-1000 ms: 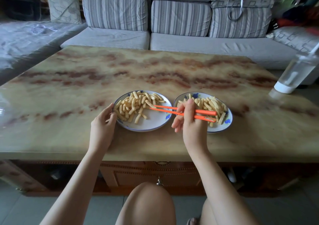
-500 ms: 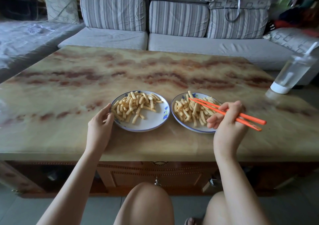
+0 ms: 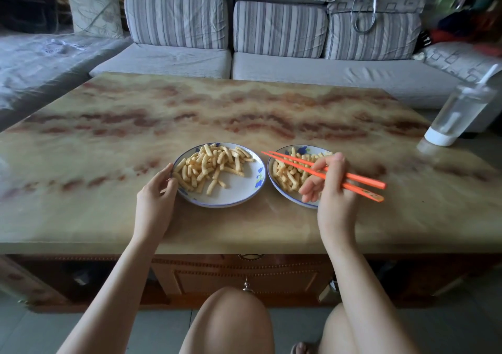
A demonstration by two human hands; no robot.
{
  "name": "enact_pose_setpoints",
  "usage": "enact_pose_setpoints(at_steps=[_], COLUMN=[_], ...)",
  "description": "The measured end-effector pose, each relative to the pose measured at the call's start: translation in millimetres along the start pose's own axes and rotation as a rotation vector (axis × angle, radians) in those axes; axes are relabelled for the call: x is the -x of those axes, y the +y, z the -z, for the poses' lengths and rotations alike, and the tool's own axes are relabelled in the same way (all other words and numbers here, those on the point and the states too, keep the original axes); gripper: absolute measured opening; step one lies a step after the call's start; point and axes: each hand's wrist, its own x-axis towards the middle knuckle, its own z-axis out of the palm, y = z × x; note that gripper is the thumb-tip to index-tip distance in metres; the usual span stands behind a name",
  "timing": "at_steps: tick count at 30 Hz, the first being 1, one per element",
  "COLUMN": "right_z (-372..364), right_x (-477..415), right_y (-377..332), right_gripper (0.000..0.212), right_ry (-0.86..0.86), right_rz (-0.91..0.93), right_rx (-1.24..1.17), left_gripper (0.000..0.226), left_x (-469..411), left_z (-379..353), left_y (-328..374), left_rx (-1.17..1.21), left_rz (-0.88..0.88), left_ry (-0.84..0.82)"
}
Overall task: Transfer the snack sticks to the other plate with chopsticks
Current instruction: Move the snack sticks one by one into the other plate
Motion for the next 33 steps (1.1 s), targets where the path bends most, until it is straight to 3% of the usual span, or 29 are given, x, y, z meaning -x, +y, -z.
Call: enact_pose_setpoints(at_steps=[6, 14, 24, 33], right_z=[-22.0, -35.7, -19.5, 7.7], right_x=[10.2, 13.2, 13.9, -0.2], right_y=[7.4, 15.7, 5.8, -2.2], right_gripper=[0.039, 0.038, 0.045, 0.041], right_ry=[-0.164, -0.227, -0.077, 0.186], right_rz=[0.005, -0.027, -0.032, 0.010], right_rx=[0.064, 0.136, -0.001, -0.010], left_gripper=[0.039, 0.038, 0.039, 0.039], left_x=[-0.9, -0.4, -1.0, 0.5], left_z=[0.1, -0.4, -0.3, 0.5], left_y=[-1.0, -1.4, -1.8, 1.1], left_rx=[-0.008, 0.001, -0.006, -0.005], left_rz=[-0.002, -0.005, -0.006, -0.002], left_ry=[0.003, 0.012, 0.007, 0.003])
